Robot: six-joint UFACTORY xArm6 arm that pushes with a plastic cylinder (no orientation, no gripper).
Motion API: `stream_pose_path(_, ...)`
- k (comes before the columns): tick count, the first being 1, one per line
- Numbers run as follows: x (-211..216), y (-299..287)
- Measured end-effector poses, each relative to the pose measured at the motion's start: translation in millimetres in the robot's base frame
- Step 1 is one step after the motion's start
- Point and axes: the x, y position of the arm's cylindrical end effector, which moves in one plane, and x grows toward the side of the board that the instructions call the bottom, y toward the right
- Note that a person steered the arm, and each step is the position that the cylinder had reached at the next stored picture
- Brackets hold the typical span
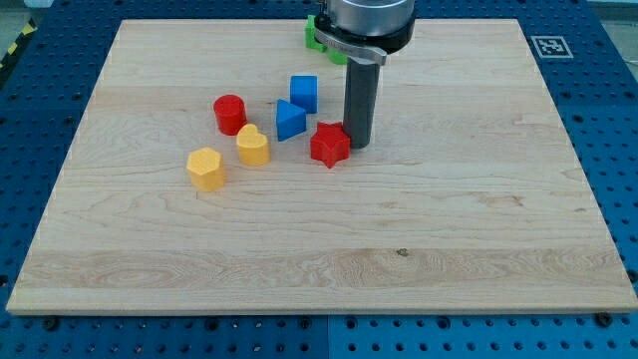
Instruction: Slightly push the blue blocks to the left
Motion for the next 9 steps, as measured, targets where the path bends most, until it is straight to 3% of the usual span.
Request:
stream_pose_path(4,18.7,-13.5)
stream_pose_path(6,28.8,62.4)
stream_pose_path(9,18.8,76.2)
